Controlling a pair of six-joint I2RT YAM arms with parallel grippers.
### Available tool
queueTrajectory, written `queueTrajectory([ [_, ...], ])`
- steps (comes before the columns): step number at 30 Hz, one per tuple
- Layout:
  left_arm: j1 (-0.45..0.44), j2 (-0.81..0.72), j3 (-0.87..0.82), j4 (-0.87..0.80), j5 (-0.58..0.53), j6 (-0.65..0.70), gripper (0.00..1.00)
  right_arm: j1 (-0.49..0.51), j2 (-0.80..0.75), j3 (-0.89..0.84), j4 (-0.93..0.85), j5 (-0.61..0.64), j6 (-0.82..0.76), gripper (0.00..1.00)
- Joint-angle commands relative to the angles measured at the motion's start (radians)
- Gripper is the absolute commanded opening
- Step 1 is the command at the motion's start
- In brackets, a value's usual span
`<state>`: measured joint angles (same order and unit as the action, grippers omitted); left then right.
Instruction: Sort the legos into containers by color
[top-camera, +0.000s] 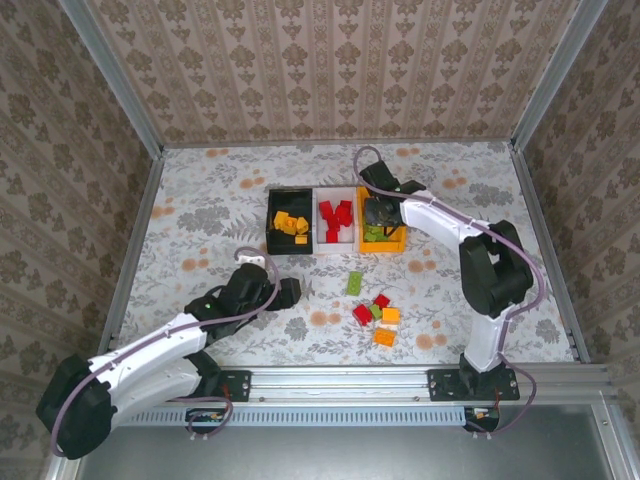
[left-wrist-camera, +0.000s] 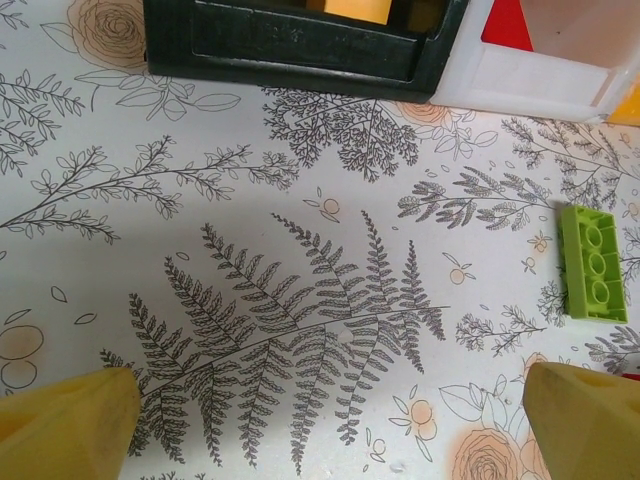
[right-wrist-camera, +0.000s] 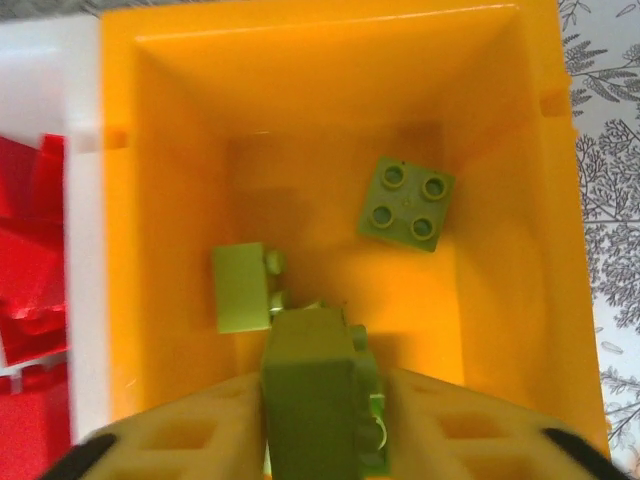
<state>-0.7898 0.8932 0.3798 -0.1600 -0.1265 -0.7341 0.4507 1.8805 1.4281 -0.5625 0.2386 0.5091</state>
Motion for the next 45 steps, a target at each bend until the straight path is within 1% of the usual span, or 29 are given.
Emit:
queueTrajectory([
  [1,-0.004,-0.029,0.018,-0.011,0.003,-0.019,1.0,-0.002,0.003,0.05,-0.056,0.033,0.02,0.55],
  [2,-0.004,-0.033,0.018,-0.016,0.002,-0.019,1.0,0.0,-0.009,0.046,-0.054,0.032,0.021,0.61],
  [4,-0.004,-0.044,0.019,-0.022,-0.002,-0.016,1.0,0.008,-0.044,0.027,-0.053,0.031,0.023,0.68],
  [6,-0.003,-0.053,0.019,-0.026,-0.007,-0.017,1.0,0.027,-0.087,-0.013,-0.042,0.032,0.031,0.7],
  [8,-0.004,-0.063,0.019,-0.025,-0.009,-0.017,1.0,0.068,-0.153,-0.078,-0.035,0.045,0.052,0.72],
  [11,-0.003,-0.073,0.018,-0.026,-0.014,-0.016,1.0,0.152,-0.239,-0.194,-0.007,0.065,0.097,0.74],
  [15,-0.001,-0.079,0.013,-0.03,-0.015,-0.017,1.0,0.261,-0.296,-0.317,0.022,0.081,0.175,0.76],
  [20,0.0,-0.089,0.004,-0.031,-0.014,-0.021,1.0,0.33,-0.248,-0.355,0.081,0.062,0.225,0.76],
  [30,0.004,-0.128,-0.019,-0.042,-0.027,-0.027,1.0,0.375,-0.074,-0.334,0.092,0.047,0.269,0.76],
  [33,0.003,-0.131,-0.018,-0.046,-0.028,-0.027,1.0,0.376,-0.046,-0.331,0.084,0.051,0.269,0.73],
  [36,0.005,-0.132,-0.019,-0.05,-0.03,-0.027,1.0,0.376,-0.015,-0.323,0.083,0.03,0.26,0.67],
  [38,0.006,-0.134,-0.021,-0.049,-0.03,-0.027,1.0,0.377,0.009,-0.307,0.076,0.015,0.251,0.61],
  [41,0.006,-0.138,-0.022,-0.052,-0.028,-0.027,1.0,0.379,0.033,-0.292,0.071,0.0,0.242,0.49],
  [43,0.007,-0.138,-0.02,-0.052,-0.027,-0.026,1.0,0.379,0.039,-0.287,0.074,-0.004,0.235,0.41],
  [45,0.006,-0.137,-0.017,-0.052,-0.025,-0.023,1.0,0.38,0.03,-0.285,0.081,-0.006,0.225,0.35],
])
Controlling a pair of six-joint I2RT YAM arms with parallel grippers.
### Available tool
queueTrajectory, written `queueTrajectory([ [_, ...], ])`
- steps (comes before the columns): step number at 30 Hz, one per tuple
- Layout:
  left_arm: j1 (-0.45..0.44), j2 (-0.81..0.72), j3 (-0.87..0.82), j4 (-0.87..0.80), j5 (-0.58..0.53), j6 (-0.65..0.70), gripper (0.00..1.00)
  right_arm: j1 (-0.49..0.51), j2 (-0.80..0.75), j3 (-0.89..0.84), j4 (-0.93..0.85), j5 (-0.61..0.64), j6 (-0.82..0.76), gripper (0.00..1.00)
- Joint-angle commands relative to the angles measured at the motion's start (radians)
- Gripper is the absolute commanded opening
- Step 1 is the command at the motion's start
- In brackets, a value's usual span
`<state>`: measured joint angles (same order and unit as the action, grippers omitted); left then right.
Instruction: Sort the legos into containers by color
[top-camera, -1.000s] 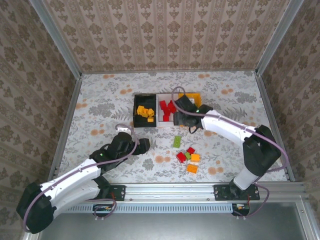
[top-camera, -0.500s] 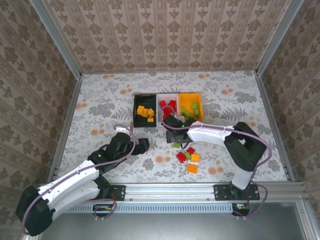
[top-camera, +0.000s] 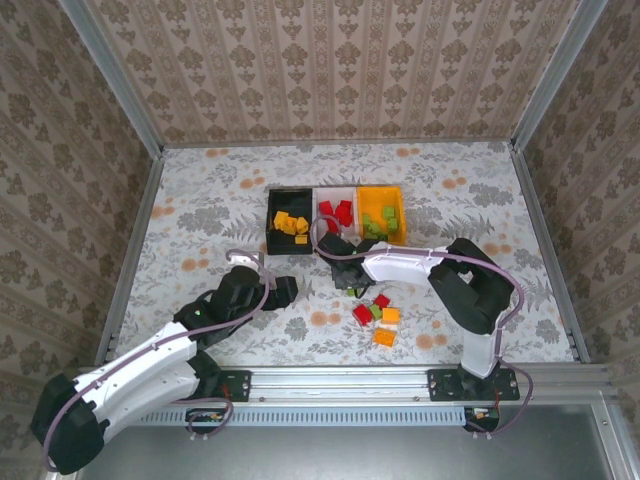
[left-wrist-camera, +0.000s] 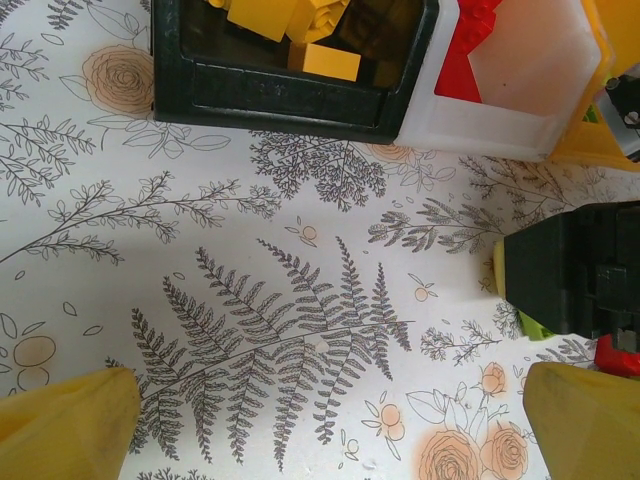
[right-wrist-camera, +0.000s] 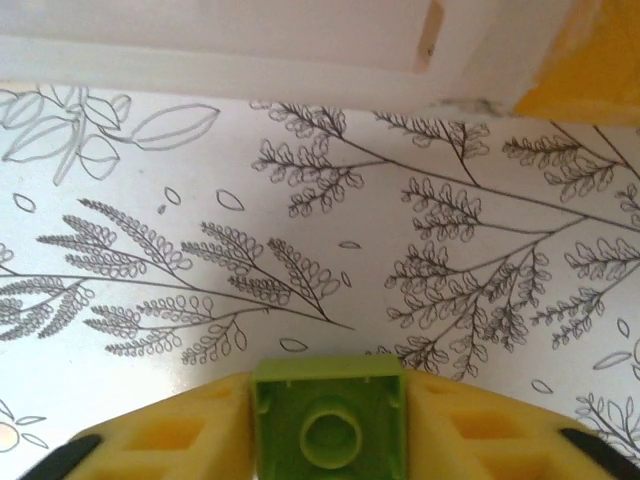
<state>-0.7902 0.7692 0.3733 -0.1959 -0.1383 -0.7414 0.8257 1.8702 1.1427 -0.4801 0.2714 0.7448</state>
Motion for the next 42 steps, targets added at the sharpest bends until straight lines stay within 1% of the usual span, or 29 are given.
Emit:
queueTrajectory([
  [1,0.007,-0.013,-0.008,-0.02,-0.014,-0.013,1.0,0.004,0.03,0.0,0.005,-0.036,-0.019,0.33],
  [5,0.008,-0.01,0.002,-0.023,-0.014,-0.002,1.0,0.004,-0.043,-0.006,0.052,-0.025,-0.076,0.27],
  [8,0.008,-0.003,0.012,-0.025,-0.015,0.006,1.0,0.005,-0.125,-0.008,0.086,-0.009,-0.121,0.26],
  [11,0.009,0.002,0.019,-0.025,-0.017,0.012,1.0,-0.006,-0.218,0.001,0.083,0.039,-0.153,0.26],
  [14,0.009,0.014,0.028,-0.018,-0.016,0.021,1.0,-0.062,-0.285,0.013,0.063,0.071,-0.172,0.27],
  [16,0.009,0.033,0.038,-0.01,-0.01,0.034,1.0,-0.124,-0.299,0.036,0.038,0.082,-0.181,0.27],
  [19,0.004,0.076,0.066,0.001,0.006,0.071,1.0,-0.215,-0.268,0.083,0.014,0.097,-0.195,0.28],
  [22,-0.006,0.134,0.098,0.016,0.025,0.121,1.0,-0.29,-0.17,0.175,-0.029,0.093,-0.208,0.29],
  [26,-0.037,0.196,0.116,0.068,0.036,0.167,1.0,-0.346,-0.038,0.283,-0.051,0.085,-0.211,0.29],
  [29,-0.042,0.246,0.13,0.108,0.071,0.189,1.0,-0.368,0.04,0.352,-0.093,0.08,-0.205,0.31],
  [30,-0.042,0.274,0.152,0.097,0.083,0.198,1.0,-0.373,0.064,0.373,-0.102,0.077,-0.202,0.32],
  [31,-0.043,0.302,0.172,0.088,0.1,0.211,1.0,-0.377,0.081,0.395,-0.114,0.073,-0.197,0.38],
  [32,-0.046,0.326,0.182,0.102,0.12,0.226,1.0,-0.381,0.093,0.409,-0.122,0.064,-0.191,0.47],
  [33,-0.051,0.352,0.188,0.13,0.137,0.242,1.0,-0.382,0.099,0.417,-0.123,0.054,-0.189,0.61],
  [34,-0.06,0.378,0.192,0.153,0.147,0.256,1.0,-0.382,0.096,0.418,-0.119,0.048,-0.187,0.69],
  [37,-0.096,0.456,0.228,0.195,0.168,0.315,1.0,-0.382,0.049,0.385,-0.095,0.032,-0.188,0.75],
  [42,-0.208,0.612,0.32,0.24,0.229,0.445,1.0,-0.382,-0.073,0.258,-0.061,0.025,-0.185,0.76],
])
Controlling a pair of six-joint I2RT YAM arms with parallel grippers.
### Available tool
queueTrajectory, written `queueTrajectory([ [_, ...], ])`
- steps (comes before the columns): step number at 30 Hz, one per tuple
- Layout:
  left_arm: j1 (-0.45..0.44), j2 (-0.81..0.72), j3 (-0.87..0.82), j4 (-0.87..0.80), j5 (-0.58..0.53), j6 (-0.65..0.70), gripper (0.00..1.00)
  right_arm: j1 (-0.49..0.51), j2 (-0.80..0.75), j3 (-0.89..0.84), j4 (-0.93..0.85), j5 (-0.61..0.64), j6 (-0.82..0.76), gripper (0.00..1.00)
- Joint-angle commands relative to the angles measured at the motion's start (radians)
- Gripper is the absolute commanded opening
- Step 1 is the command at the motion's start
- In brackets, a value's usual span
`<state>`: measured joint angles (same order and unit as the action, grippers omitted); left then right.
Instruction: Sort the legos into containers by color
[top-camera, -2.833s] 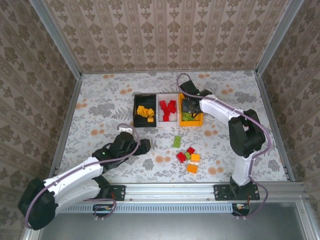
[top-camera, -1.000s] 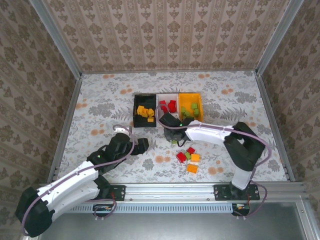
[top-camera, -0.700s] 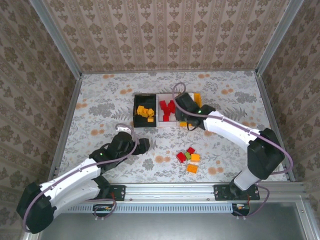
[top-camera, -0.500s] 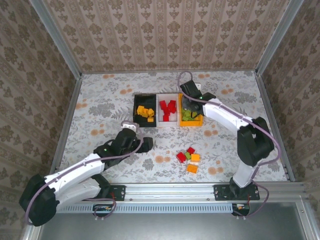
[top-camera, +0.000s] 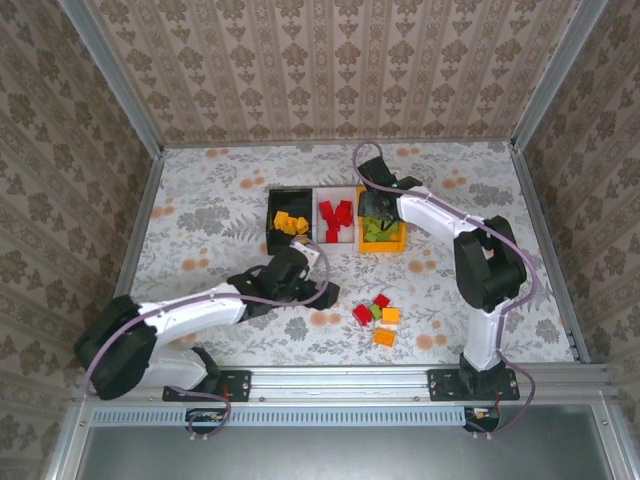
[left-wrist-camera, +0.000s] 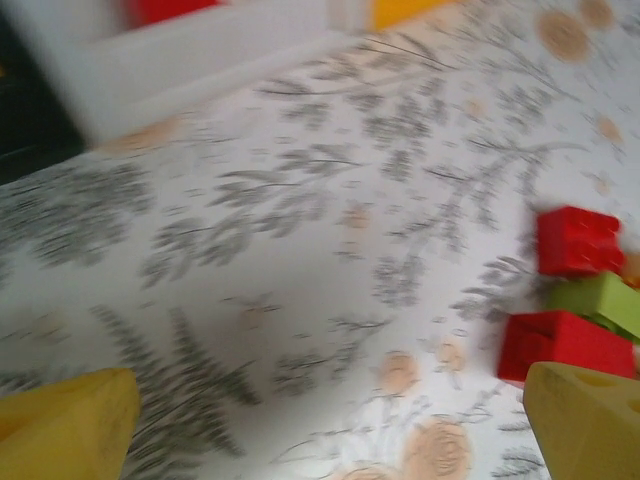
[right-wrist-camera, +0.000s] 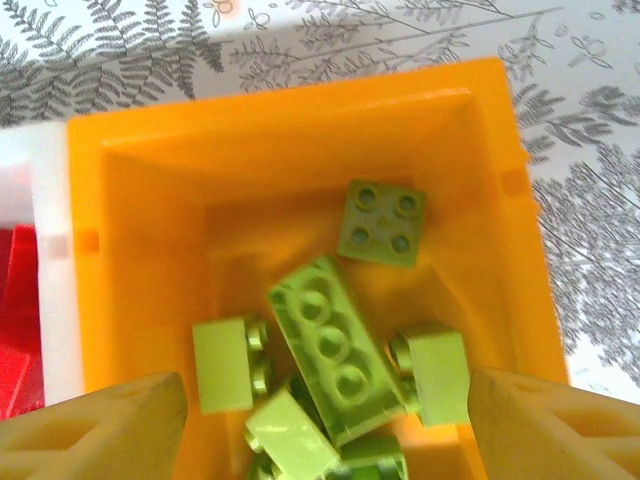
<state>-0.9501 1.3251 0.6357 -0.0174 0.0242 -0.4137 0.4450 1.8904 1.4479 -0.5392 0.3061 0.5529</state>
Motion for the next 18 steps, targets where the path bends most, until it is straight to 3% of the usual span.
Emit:
queueTrajectory([
  [1,-0.069,0.091,0.074,0.075,0.095,0.14,1.0,-0.002,-0.114,-0.073,0.03,-0.01,0.007,0.77],
  [6,-0.147,0.241,0.167,0.067,0.189,0.241,0.97,-0.008,-0.162,-0.157,0.051,-0.012,0.011,0.77],
  [11,-0.221,0.333,0.242,-0.025,0.071,0.334,0.88,-0.021,-0.184,-0.196,0.067,-0.03,0.021,0.77],
  [18,-0.248,0.357,0.235,-0.031,0.014,0.367,0.84,-0.033,-0.226,-0.207,0.075,-0.043,0.028,0.77],
])
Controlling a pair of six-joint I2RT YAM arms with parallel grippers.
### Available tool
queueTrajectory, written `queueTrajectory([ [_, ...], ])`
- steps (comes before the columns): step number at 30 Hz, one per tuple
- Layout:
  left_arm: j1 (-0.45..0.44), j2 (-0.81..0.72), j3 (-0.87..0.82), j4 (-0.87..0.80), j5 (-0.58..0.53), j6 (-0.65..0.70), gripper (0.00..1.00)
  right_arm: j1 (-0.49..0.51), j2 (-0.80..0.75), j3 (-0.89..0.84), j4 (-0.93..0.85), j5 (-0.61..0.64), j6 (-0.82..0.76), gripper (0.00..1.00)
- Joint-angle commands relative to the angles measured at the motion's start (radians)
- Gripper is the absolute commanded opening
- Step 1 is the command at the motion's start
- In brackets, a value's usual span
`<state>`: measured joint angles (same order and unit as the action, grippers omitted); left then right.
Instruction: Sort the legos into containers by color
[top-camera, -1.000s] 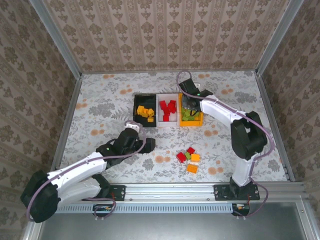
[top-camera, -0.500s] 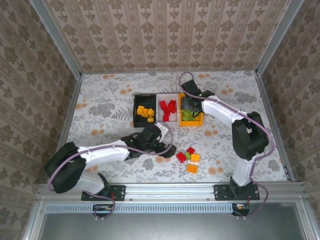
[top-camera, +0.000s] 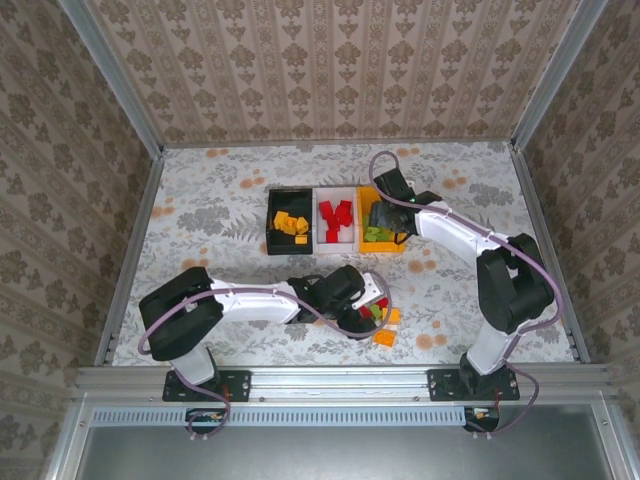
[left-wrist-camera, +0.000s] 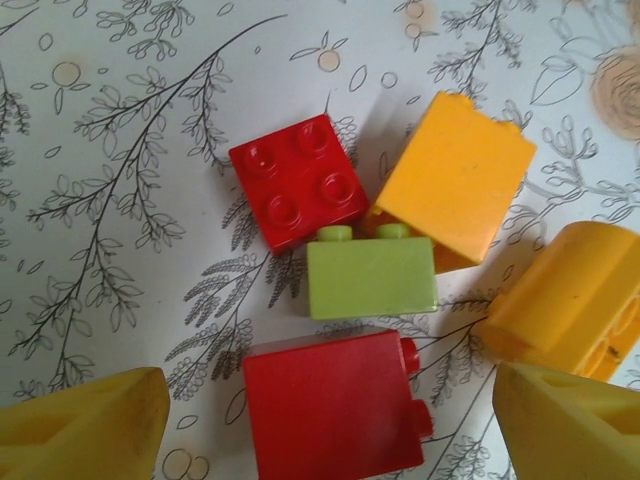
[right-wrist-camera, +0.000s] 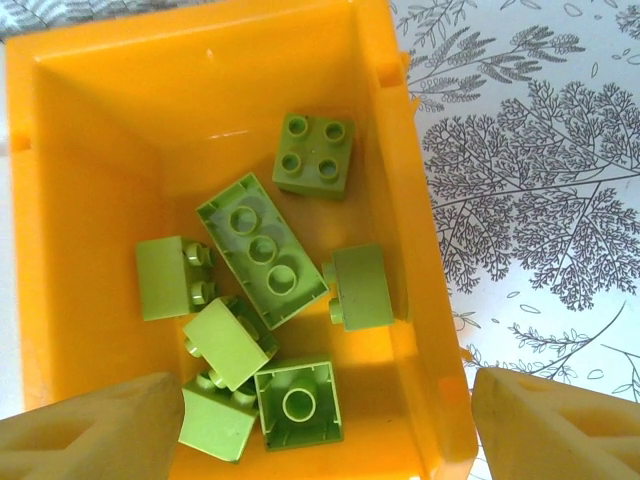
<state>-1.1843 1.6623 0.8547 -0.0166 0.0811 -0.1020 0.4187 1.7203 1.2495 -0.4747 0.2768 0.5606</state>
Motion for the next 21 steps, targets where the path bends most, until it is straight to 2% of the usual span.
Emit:
queueTrajectory([
  [1,-0.015,0.028,0.021,-0.04,-0.042,0.059,0.83,-0.009,-0.061,-0.009,0.012,-0.014,0.02,0.78],
  [8,-0.047,0.079,0.037,-0.054,-0.065,0.077,0.73,-0.016,-0.084,-0.01,0.008,-0.016,0.022,0.78],
  [17,-0.051,0.033,0.011,-0.006,-0.067,0.084,0.43,-0.027,-0.101,-0.019,0.002,-0.015,0.03,0.78],
  [21,-0.021,-0.016,-0.031,0.015,-0.075,0.056,0.35,-0.03,-0.118,-0.038,0.006,-0.014,0.037,0.77],
])
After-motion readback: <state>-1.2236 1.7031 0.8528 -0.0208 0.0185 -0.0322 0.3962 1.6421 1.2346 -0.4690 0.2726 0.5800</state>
